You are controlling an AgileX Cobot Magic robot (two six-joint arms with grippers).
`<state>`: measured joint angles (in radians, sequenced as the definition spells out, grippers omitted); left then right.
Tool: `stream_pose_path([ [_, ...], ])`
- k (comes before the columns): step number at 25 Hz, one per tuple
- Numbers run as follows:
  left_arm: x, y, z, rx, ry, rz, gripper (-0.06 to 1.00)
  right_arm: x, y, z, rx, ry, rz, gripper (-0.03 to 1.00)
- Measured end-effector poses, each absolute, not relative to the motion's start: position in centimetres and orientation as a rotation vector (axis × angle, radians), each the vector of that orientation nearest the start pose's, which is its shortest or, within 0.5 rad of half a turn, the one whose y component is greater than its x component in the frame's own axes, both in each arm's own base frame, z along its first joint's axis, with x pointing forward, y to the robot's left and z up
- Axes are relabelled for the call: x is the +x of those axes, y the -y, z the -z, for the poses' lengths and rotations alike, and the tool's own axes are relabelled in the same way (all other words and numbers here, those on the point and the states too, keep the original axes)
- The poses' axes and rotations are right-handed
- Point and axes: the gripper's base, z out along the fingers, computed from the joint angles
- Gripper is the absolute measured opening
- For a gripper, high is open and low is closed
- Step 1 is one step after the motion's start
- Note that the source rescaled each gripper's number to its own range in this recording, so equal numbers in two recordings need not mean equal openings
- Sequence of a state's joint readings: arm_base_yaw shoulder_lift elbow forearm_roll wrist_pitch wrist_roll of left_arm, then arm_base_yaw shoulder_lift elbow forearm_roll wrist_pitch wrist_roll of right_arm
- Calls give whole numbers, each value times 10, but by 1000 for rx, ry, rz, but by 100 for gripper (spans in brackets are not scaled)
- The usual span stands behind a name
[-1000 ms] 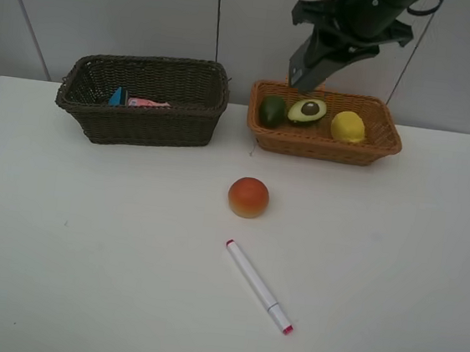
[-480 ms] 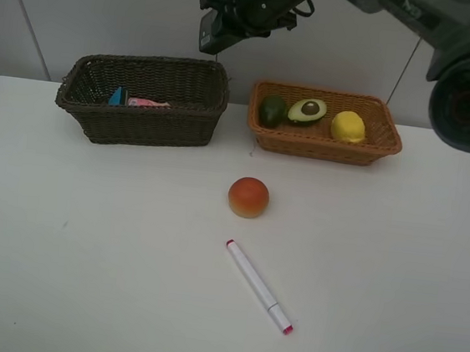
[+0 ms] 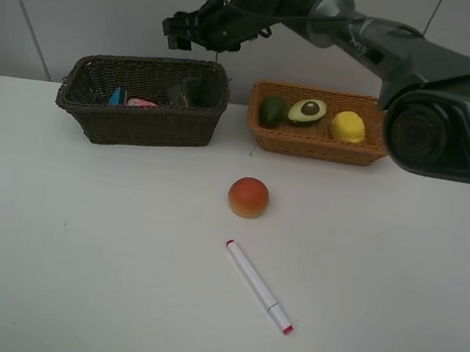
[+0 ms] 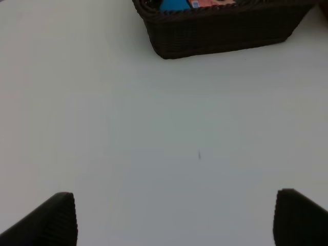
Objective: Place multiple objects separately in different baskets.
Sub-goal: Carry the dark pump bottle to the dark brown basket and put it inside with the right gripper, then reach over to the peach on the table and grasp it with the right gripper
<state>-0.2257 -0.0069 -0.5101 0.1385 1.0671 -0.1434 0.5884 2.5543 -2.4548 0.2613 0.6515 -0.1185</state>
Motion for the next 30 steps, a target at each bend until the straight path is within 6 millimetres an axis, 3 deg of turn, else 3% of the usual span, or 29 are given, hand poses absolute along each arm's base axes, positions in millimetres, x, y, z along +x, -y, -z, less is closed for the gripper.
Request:
stream_pose_path([
  [2,-5,-12,-280,75,-2025,68,97,473,-333,-211,-650,-2183,-541,94],
  [5,-5,-12,-280,75,-2025,68,97,466,-331,-211,-693,-2262,-534,98],
  [11,-5,-12,-280,75,-2025,68,97,435,-306,-247,-708,-2570,-420,99],
  [15,-5,-12,-280,75,-2025,68,97,425,-296,-272,-617,-2610,-398,100],
  [18,-5,-12,-280,75,-2025,68,97,420,-293,-274,-602,-2635,-392,100],
  [25,-5,-12,-280,75,-2025,68,97,385,-267,-244,-637,-2850,-275,100],
  [30,-5,-12,-280,75,-2025,68,97,359,-246,-186,-730,-3036,-42,100],
])
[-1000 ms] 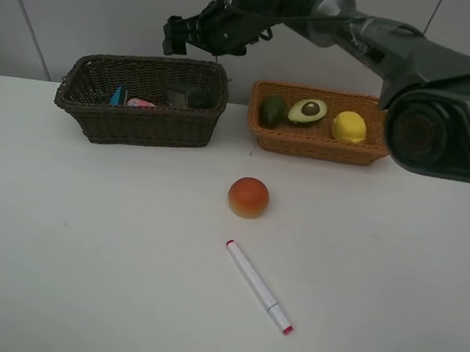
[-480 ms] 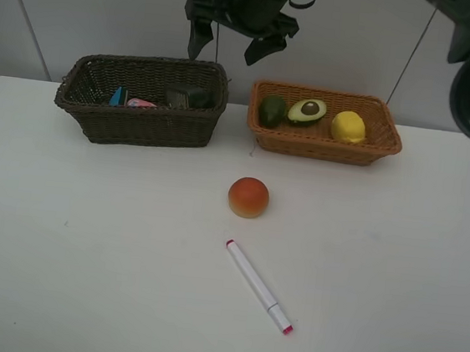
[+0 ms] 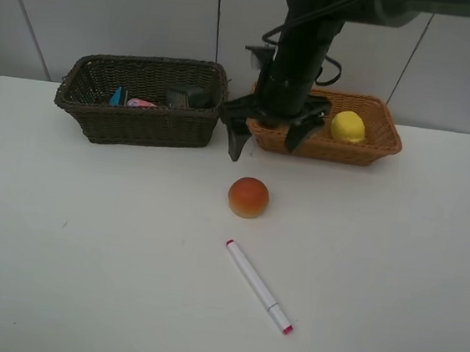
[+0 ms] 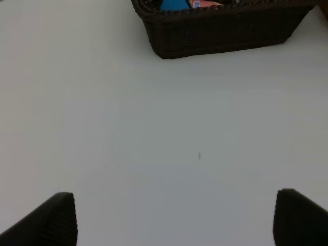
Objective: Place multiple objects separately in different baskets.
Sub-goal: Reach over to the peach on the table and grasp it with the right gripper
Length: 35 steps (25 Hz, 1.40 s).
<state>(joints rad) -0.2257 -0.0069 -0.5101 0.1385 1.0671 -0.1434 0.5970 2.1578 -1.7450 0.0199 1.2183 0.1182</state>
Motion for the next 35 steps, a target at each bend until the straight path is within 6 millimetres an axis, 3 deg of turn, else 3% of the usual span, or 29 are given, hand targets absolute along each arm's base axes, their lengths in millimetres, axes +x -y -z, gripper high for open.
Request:
stream_pose_path([
  [5,-5,-12,-280,75,-2025,68,97,351,-246,-157,-733,-3029,-115,100],
  [14,-5,-12,-280,75,-2025,68,97,353,-249,-144,-720,-2968,-172,100],
  [25,-5,-12,-280,75,-2025,68,97,358,-252,-105,-719,-2997,-154,99],
  [28,-5,-12,-280,75,-2025,68,97,358,-252,-100,-730,-3011,-141,87],
  [31,-5,-12,-280,75,-2025,68,97,357,-251,-99,-736,-3022,-132,59],
  [35,-5,-12,-280,75,-2025,68,97,357,-251,-101,-743,-3045,-124,58],
])
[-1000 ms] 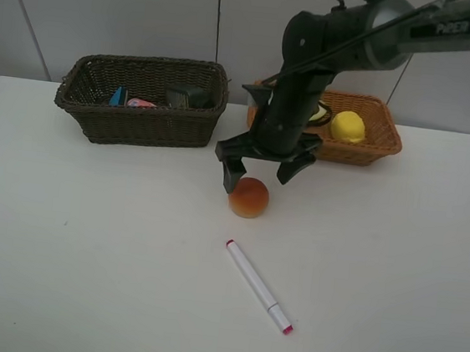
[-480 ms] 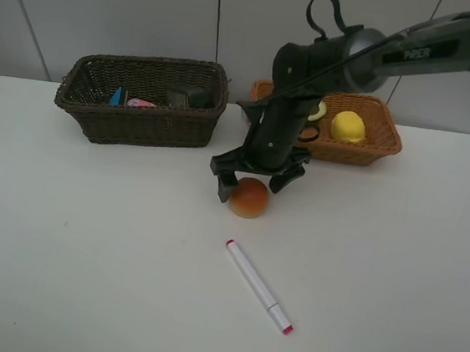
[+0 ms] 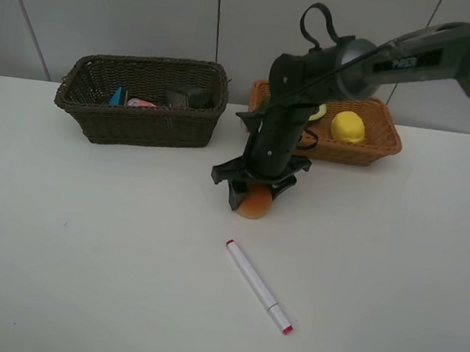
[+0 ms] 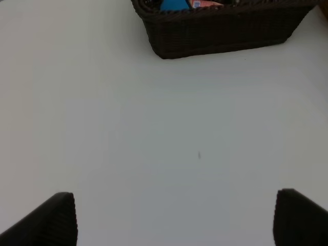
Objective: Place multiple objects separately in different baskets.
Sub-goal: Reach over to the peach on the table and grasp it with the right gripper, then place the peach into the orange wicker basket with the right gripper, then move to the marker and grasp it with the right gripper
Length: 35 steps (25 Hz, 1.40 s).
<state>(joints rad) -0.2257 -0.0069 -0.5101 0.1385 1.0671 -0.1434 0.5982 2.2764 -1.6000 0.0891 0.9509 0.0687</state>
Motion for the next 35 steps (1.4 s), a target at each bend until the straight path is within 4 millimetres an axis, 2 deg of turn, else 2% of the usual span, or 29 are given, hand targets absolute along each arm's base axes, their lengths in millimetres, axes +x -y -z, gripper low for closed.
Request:
stream_pose_path([
  [2,-5,-12,-280,75,-2025,68,97,358,-252,-107,-758,-3058,-119,58],
  [4,-5,-12,-280,75,-2025,68,97,363,-255,-125,-766,-3020,-128,58],
  [8,-5,-12,-280,75,-2025,68,97,383,-258,-192,-784,-2811,-85,58],
  [10,-5,-12,-280,75,-2025,68,97,399,-250,-225,-748,-2693,-37,58],
  [12,-5,-12,-280,75,-2025,68,97,416,-235,-241,-680,-2613,-20,58],
  [14,-5,-12,-280,75,-2025,68,97,435,-214,-244,-596,-2558,-22,58],
  [18,-5,-12,-280,75,-2025,68,97,464,-180,-228,-473,-2521,-24,58],
  [19,-5,-12,-280,75,-2025,68,97,468,-175,-221,-458,-2534,-22,61],
  [21,-5,-12,-280,75,-2025,68,97,471,-171,-212,-447,-2556,-21,80],
  [22,-5,-12,-280,75,-2025,68,97,471,-172,-209,-445,-2567,-27,88],
  [25,-5,-12,-280,75,-2025,68,97,468,-174,-207,-443,-2606,-38,97],
  [35,-5,-12,-280,75,-2025,68,97,428,-168,-231,-421,-2905,-108,99],
])
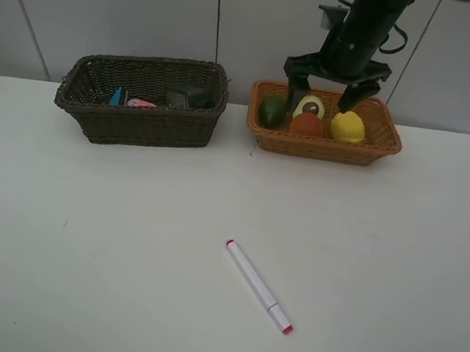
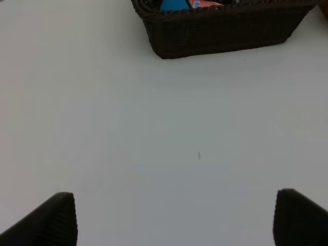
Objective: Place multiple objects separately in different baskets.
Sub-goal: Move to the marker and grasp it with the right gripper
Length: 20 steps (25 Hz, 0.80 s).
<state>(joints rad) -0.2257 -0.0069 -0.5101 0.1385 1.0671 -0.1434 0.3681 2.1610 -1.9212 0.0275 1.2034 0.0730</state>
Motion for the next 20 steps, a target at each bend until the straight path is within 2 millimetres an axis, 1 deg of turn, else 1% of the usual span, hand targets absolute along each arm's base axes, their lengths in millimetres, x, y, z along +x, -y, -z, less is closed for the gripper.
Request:
stream_pose_path([
  [1,-5,-12,-280,75,-2025,68,97,423,-168,-231,-416,-2921,-131,99],
  [4,-5,-12,-280,75,-2025,68,97,400,-163,-226,-403,-3004,-181,99],
  [6,-5,-12,-280,75,-2025,68,97,374,-158,-222,-410,-3068,-186,99],
  [8,-5,-12,-280,75,-2025,68,97,343,-158,-217,-456,-3132,-173,99],
  [11,-5,-12,-280,75,-2025,68,97,287,-172,-201,-623,-3203,-130,99],
  [14,-5,-12,-280,75,-2025,68,97,248,-196,-185,-791,-3138,-137,99],
  [17,-5,-12,-280,75,-2025,68,97,222,-217,-164,-862,-3061,-177,99],
  [18,-5,-12,-280,75,-2025,68,97,217,-221,-156,-866,-3051,-180,99],
  [20,-5,-12,-280,75,-2025,68,97,215,-225,-142,-839,-3041,-182,99],
])
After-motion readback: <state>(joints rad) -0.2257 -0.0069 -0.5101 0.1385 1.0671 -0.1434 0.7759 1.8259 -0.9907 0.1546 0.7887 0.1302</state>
